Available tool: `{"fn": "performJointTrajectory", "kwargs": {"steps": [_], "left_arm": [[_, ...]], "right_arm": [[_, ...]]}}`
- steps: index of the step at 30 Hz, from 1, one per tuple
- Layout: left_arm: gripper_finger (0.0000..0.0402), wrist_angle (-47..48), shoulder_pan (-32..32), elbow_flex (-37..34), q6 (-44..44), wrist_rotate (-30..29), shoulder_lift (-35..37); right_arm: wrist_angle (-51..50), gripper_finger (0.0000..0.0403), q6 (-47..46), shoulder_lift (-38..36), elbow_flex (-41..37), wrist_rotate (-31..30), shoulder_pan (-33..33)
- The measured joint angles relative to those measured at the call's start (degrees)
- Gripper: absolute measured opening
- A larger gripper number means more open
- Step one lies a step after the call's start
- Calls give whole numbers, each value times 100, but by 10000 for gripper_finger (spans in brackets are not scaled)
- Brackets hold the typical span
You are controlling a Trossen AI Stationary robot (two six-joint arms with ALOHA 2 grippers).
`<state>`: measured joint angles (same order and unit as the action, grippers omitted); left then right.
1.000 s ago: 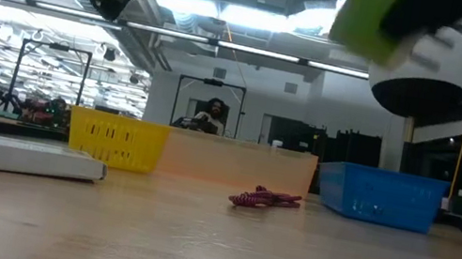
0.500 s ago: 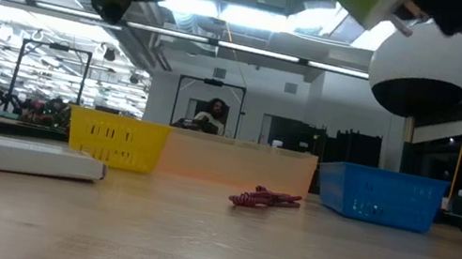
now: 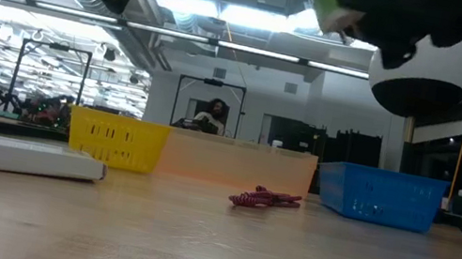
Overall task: Pick and place items into bin
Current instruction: Put the green charger adapter into the yellow bin
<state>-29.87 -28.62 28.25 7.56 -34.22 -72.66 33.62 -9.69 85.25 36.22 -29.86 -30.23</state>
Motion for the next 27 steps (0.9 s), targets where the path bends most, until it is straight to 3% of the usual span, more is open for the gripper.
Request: {"fn": "performJointTrajectory", "kwargs": {"steps": [8, 14, 27], "left_arm": [[152, -16, 26, 0, -176, 150, 0], [216, -20, 26, 0, -191, -146, 0], [229, -940, 28, -2, -629, -386, 2]], "right_arm": [[313, 117, 392, -71, -218, 1455, 887], [403, 117, 432, -65, -218, 1940, 1264], [1018, 117, 881, -60, -214, 1956, 1319]]}}
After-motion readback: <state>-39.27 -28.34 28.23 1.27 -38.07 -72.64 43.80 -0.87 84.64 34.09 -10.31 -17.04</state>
